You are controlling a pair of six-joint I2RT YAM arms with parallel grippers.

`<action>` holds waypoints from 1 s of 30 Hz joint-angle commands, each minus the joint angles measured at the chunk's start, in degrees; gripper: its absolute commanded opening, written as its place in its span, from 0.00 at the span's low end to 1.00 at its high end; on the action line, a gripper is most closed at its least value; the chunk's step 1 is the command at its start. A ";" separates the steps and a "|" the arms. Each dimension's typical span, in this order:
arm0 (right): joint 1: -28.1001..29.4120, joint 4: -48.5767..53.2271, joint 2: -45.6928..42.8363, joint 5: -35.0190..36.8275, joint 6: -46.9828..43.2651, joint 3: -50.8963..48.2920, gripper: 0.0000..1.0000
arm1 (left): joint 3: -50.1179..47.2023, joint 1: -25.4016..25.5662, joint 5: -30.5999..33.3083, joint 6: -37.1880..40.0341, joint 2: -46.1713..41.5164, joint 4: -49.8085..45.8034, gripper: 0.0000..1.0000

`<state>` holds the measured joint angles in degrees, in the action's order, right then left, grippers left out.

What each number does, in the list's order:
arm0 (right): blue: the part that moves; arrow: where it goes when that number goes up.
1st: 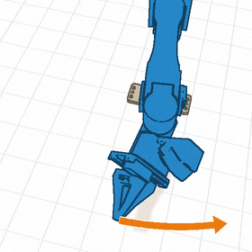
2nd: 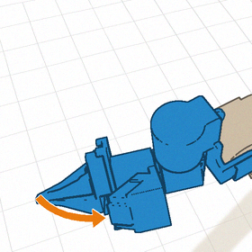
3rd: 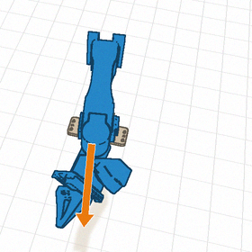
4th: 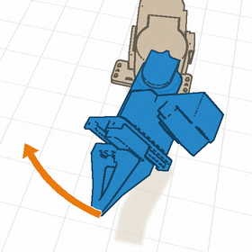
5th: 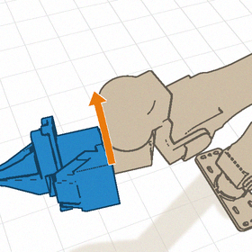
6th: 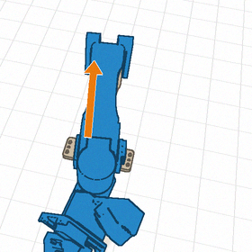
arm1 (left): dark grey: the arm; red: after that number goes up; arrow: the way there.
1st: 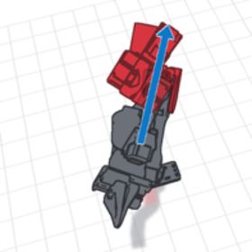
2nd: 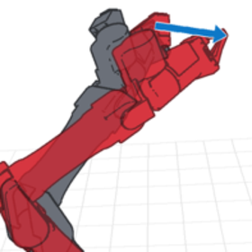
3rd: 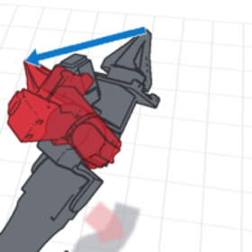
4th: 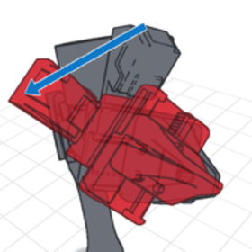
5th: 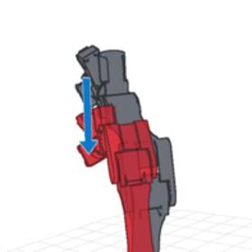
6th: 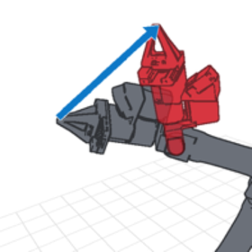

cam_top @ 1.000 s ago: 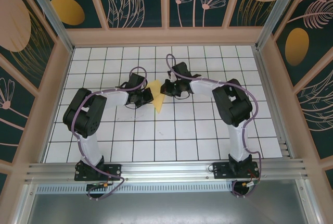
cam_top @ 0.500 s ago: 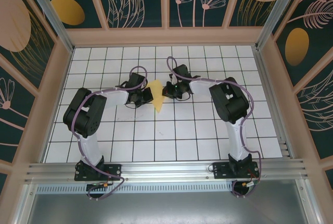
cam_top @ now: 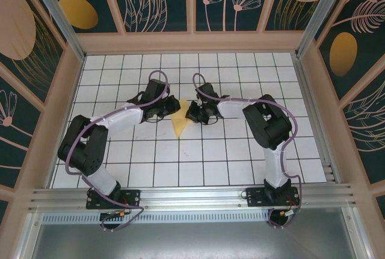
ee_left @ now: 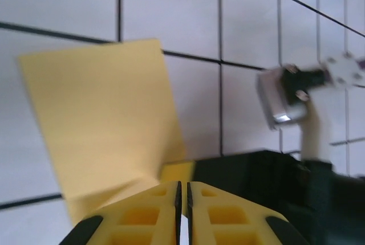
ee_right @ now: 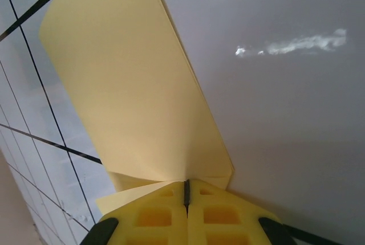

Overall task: Fold a paper plane with a square sheet of paper (pick it up from the middle)
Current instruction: Third fold the triangle at the center of the table.

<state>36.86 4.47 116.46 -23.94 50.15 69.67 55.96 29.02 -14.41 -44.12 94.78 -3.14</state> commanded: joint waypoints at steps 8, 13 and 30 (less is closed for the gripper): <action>0.00 -2.39 -2.19 -0.83 4.88 -1.62 0.00 | -10.85 3.49 -7.02 -6.83 -0.01 6.84 0.06; -0.13 -4.57 -3.39 -2.07 3.70 -2.17 0.00 | -10.88 3.50 -6.03 -6.74 1.96 6.44 0.04; 0.42 -3.00 -6.01 -6.08 -10.19 -4.09 0.01 | -9.76 3.50 0.68 -5.19 5.15 1.64 0.00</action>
<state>36.49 0.34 110.02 -28.16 43.29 65.80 45.54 32.27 -15.57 -49.80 98.39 0.60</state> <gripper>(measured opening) 0.028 0.046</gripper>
